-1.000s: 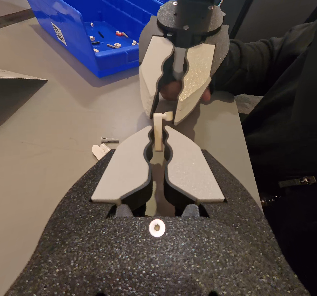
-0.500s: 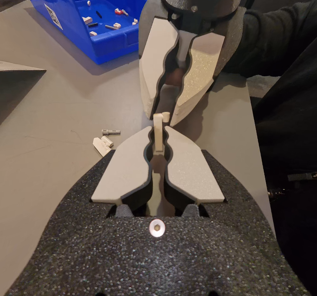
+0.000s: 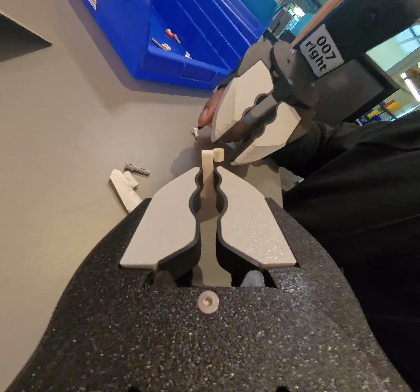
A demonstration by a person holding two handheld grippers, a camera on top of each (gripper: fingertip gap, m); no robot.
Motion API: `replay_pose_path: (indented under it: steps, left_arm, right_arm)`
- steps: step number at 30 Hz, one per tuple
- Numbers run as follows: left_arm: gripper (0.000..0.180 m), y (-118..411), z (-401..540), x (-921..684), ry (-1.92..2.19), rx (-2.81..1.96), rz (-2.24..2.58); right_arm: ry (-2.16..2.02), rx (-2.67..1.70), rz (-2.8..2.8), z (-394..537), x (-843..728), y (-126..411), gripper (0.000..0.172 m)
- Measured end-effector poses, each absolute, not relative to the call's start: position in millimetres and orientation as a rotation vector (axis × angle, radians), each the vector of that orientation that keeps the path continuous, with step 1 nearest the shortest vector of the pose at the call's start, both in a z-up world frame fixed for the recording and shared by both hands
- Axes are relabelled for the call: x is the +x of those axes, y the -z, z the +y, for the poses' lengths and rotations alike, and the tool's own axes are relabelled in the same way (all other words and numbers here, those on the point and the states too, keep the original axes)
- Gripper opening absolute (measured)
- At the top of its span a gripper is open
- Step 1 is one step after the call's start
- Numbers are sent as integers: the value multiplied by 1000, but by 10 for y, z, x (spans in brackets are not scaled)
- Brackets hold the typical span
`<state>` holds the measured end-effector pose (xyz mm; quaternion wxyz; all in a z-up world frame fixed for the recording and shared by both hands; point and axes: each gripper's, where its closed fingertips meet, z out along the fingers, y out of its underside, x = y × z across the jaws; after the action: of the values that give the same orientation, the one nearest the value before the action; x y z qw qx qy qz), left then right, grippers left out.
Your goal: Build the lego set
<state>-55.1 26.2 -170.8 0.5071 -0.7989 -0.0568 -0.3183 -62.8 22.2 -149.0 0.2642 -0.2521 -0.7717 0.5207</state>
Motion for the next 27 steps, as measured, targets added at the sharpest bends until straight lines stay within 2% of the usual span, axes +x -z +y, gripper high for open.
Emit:
replay_pose_path:
  steps: [11,16,20,22,27]
  left_arm:
    - [8,1340,302,-709,1065,-1573,-396]
    - [8,1246,316,-807,1097,-1428,-497]
    - [8,1226,314,-775,1111,-1417,-497]
    - [8,1237,306,-764,1101,-1437,-485]
    - [8,1277,279,-712,1065,-1533,-430]
  right_arm:
    - [-1419,-861,-2035,173,-703,1563,20]
    - [-1336,-949,-1845,175,-834,1504,24]
    - [-1222,-851,-1742,173,-870,1405,28]
    - [-1185,-736,-1764,136,-843,1387,35]
    - [-1252,-596,-1825,262,-752,1287,42]
